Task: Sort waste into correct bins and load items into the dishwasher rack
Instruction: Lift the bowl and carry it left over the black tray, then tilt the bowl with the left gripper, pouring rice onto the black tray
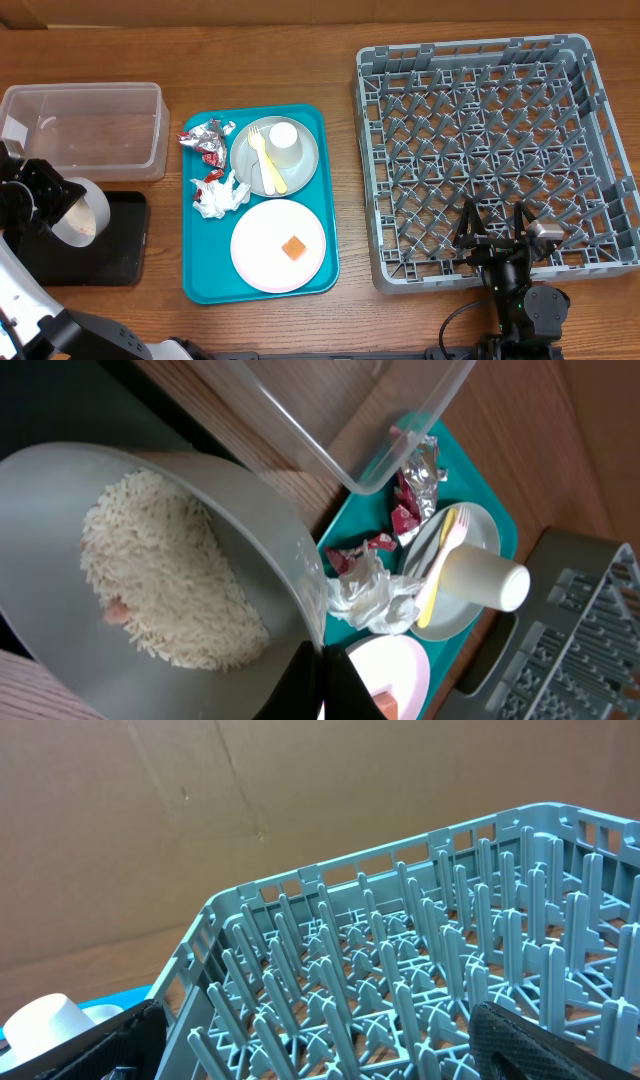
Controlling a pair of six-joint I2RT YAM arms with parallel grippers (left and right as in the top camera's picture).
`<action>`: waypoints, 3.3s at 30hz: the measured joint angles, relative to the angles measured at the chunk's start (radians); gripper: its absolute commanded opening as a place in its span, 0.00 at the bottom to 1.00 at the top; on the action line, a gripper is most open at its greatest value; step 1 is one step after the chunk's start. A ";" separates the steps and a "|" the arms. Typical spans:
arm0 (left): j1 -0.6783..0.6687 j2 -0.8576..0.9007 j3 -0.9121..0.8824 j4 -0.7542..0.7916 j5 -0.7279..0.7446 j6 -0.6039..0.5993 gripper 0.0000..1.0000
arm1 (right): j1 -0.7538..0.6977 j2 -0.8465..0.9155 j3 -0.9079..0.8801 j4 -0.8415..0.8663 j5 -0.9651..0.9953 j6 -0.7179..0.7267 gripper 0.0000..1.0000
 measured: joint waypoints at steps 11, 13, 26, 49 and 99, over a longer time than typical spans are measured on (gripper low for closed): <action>0.044 0.003 -0.271 0.189 0.181 0.064 0.04 | 0.000 0.000 0.000 0.000 0.000 0.000 1.00; 0.047 0.003 -0.291 0.204 0.208 0.077 0.04 | 0.000 0.000 0.000 0.000 0.000 0.000 1.00; 0.050 0.003 -0.296 0.233 0.269 0.149 0.04 | 0.000 0.000 0.000 0.000 0.000 0.000 1.00; 0.257 0.003 -0.317 0.195 0.468 0.236 0.04 | 0.000 0.000 0.000 0.000 0.000 0.000 1.00; 0.449 0.016 -0.432 0.275 0.824 0.464 0.04 | 0.000 0.000 0.000 0.000 0.000 0.000 1.00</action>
